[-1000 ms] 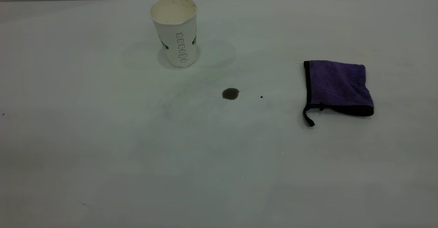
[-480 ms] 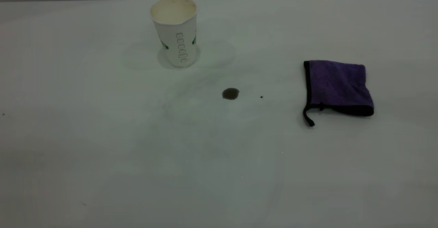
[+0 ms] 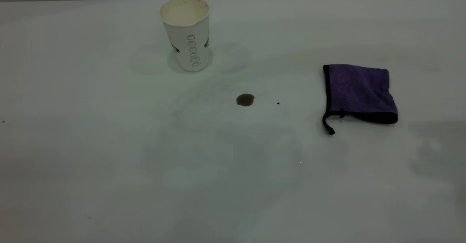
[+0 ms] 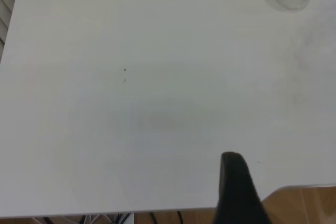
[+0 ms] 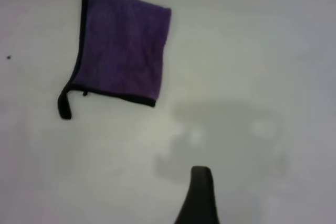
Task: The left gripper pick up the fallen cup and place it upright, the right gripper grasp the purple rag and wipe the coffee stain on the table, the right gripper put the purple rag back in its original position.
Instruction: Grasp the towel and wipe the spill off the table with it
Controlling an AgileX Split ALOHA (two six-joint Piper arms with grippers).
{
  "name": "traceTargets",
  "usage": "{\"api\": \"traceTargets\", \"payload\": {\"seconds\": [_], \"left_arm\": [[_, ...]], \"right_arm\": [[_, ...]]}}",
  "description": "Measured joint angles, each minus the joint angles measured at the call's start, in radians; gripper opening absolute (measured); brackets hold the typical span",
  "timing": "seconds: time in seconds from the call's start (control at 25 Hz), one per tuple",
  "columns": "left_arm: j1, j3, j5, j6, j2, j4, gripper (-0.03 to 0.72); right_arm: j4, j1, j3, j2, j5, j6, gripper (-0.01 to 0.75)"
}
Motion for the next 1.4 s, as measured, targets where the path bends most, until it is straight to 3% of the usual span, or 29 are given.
{"api": "traceTargets", "payload": {"seconds": [0.28,0.6,1.0,1.2,1.4], "left_arm": [[0.0,0.0,0.0,0.0,0.0,0.0,0.513],[0.0,0.0,0.0,0.0,0.0,0.0,0.513],[0.0,0.0,0.0,0.0,0.0,0.0,0.513],[0.0,0.0,0.0,0.0,0.0,0.0,0.513],[0.0,0.0,0.0,0.0,0.0,0.0,0.513]], "right_arm": [[0.027,0.07,-0.143,0.443,-0.189,-0.056,0.726],[0.039,0.146,-0.426,0.861,-0.159,-0.057,0.721],[0.075,0.175,-0.62,1.071,-0.134,-0.089,0.688],[0.062,0.175,-0.656,1.119,-0.134,-0.088,0.557],[0.065,0.175,-0.667,1.134,-0.132,-0.055,0.309]]}}
